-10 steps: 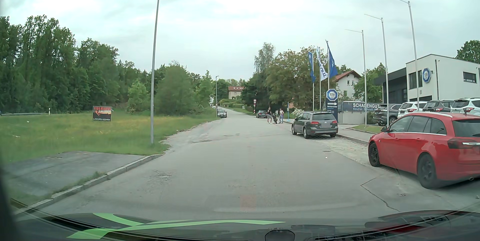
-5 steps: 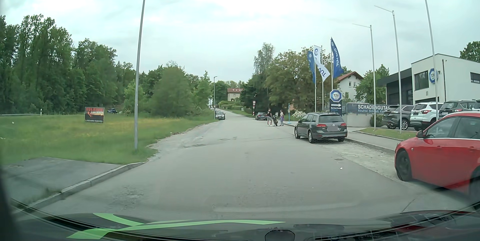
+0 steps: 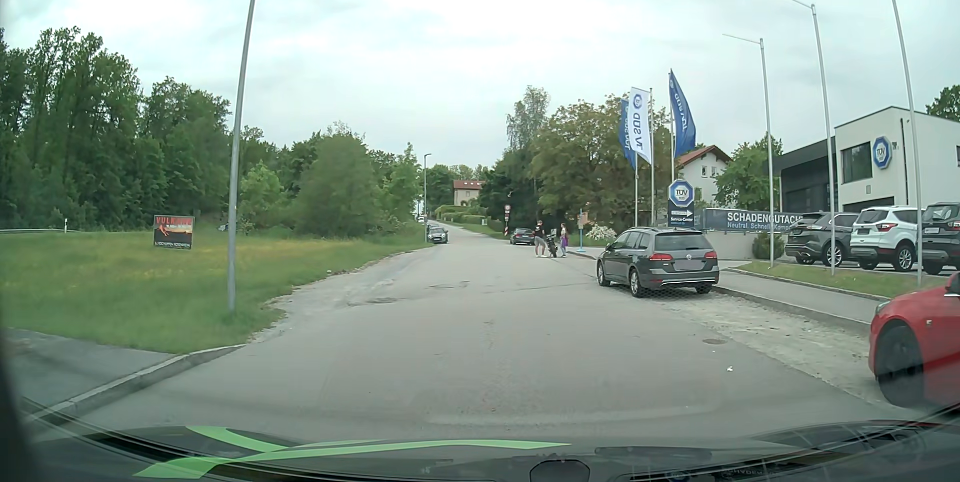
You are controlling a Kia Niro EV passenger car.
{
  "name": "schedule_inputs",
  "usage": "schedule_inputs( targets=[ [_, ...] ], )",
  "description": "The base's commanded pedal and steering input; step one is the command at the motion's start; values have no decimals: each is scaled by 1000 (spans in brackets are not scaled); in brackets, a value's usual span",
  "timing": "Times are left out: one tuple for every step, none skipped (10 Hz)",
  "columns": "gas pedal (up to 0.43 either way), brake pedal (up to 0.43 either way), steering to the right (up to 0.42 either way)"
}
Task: Follow the waypoints while adhering to traffic rules and regulations
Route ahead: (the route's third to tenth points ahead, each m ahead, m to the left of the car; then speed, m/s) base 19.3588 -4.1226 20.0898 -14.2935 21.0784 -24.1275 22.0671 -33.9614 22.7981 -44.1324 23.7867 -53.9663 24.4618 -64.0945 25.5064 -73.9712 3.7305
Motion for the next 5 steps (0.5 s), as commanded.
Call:
schedule_inputs(
  targets=[
    [28, 0, 4],
    [28, 0, 4],
    [28, 0, 4],
    [28, 0, 4],
    [28, 0, 3]
  ],
)
